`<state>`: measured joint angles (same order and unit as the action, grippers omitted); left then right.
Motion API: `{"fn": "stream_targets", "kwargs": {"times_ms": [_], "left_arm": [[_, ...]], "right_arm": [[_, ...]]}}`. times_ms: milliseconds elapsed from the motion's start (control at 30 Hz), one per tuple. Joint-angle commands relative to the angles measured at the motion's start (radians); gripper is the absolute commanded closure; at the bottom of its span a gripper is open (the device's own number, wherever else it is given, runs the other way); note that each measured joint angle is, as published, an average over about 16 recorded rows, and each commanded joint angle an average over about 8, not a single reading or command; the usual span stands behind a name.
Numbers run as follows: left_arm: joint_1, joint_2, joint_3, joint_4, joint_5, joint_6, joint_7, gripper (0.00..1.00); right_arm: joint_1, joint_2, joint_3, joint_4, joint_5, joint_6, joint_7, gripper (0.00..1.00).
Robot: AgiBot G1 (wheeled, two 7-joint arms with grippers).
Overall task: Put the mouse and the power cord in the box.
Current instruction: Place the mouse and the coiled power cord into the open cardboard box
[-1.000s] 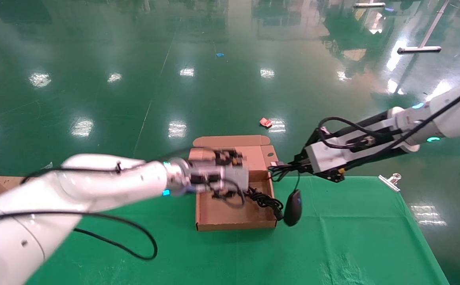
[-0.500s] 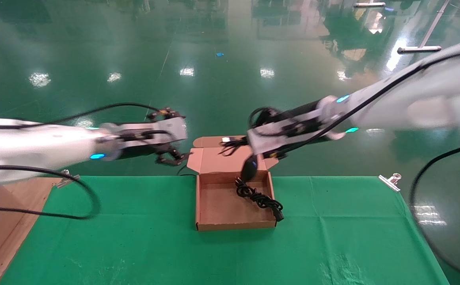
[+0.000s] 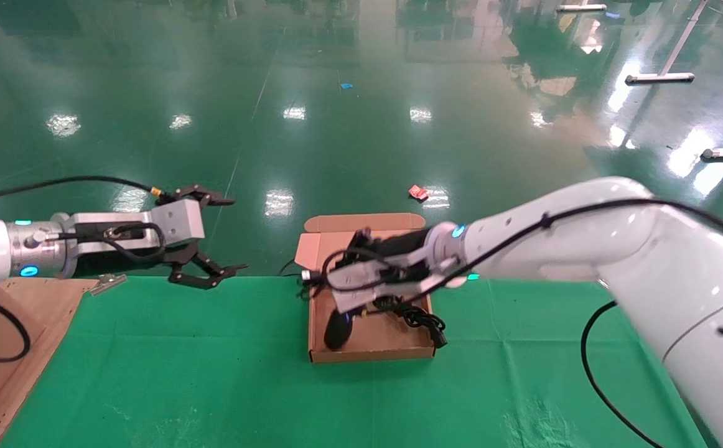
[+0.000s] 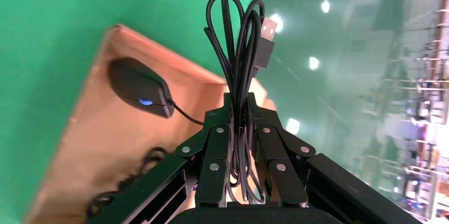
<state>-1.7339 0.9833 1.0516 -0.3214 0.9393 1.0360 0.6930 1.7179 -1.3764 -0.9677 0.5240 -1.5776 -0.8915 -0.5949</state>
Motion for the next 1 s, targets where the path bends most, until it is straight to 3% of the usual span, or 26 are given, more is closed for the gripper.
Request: {"fn": "stream_targets", "kwargs": {"times_ms": [33, 233, 267, 500, 533, 1000], "left_arm": [[0.011, -0.009, -0.002, 0.000, -0.002, -0.010, 0.007, 0.00], [0.023, -0.018, -0.007, -0.021, -0.008, -0.024, 0.005, 0.00], [0.024, -0.019, -0.007, -0.024, -0.008, -0.025, 0.004, 0.00], [0.028, -0.028, -0.006, -0.041, -0.008, -0.031, -0.005, 0.00], [0.028, -0.029, -0.006, -0.042, -0.008, -0.031, -0.005, 0.00], [0.029, -0.027, -0.006, -0.042, -0.008, -0.032, -0.006, 0.00]], "right_arm": [[-0.015, 0.001, -0.051, 0.026, 0.015, 0.024, 0.032, 1.00], [-0.018, 0.004, -0.148, 0.016, 0.045, 0.092, 0.087, 1.00], [-0.017, 0.004, -0.160, 0.011, 0.049, 0.101, 0.093, 0.95], [-0.021, 0.005, -0.226, -0.019, 0.074, 0.139, 0.126, 0.08], [-0.022, 0.005, -0.231, -0.021, 0.076, 0.141, 0.128, 0.01], [-0.023, 0.005, -0.228, -0.024, 0.077, 0.140, 0.127, 0.00]]}}
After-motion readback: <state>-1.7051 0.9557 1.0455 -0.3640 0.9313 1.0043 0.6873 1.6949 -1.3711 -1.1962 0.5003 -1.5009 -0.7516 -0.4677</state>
